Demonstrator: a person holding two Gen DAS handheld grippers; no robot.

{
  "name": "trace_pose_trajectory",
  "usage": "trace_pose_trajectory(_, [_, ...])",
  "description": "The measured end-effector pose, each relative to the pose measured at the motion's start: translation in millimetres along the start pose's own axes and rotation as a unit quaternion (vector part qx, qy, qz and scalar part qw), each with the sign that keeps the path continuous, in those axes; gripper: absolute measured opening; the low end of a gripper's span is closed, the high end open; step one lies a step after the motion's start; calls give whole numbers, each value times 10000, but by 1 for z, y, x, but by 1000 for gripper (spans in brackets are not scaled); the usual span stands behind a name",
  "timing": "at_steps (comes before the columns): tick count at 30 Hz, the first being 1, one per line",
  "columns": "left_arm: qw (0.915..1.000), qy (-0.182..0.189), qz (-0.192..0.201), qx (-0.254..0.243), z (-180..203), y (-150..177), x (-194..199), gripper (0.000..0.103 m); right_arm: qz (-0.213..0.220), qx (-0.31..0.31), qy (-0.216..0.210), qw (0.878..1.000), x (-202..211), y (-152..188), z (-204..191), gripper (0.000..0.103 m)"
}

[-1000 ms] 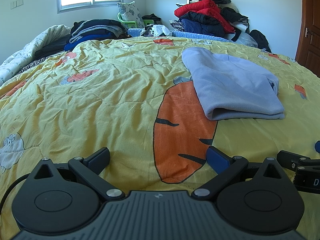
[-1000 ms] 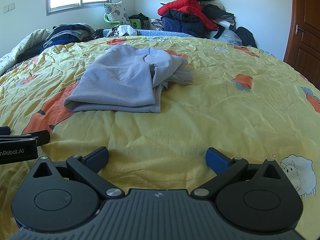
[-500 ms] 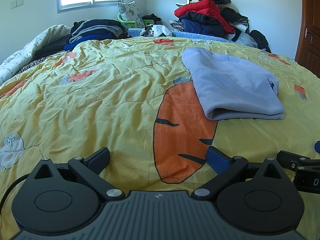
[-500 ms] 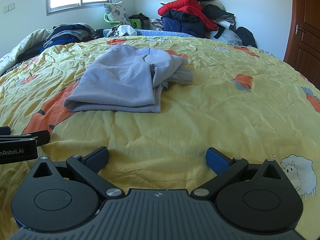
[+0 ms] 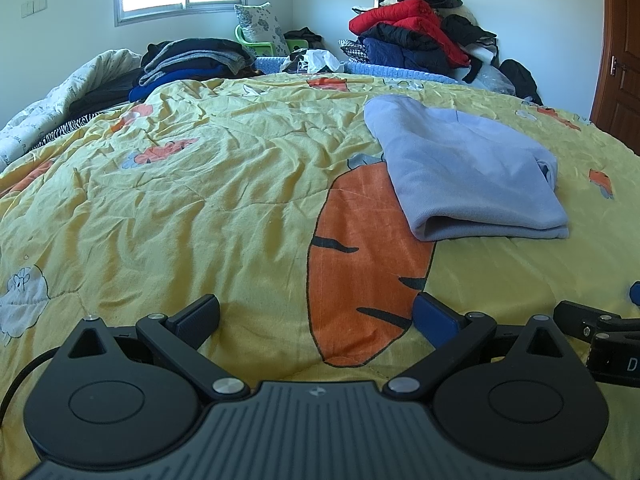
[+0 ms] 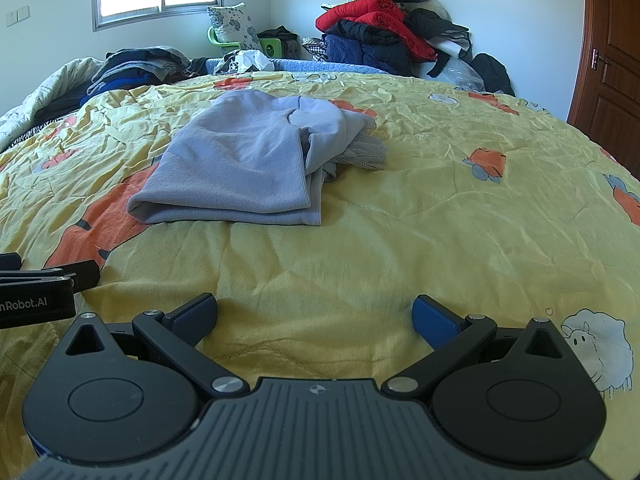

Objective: Fold small clothes

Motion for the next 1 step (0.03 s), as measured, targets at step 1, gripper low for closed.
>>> trace_pose_trajectory(1, [10000,0,0,0,0,0,0,103,0,0,0,10000,0,0,0,103])
Point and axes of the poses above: each gripper's, at about its wrist camera, not at the fingertips, and x roughly against the way its jaws point, z to its right, y to its underside, the point moved 9 cm from there along -x, roughly the way its jaws point
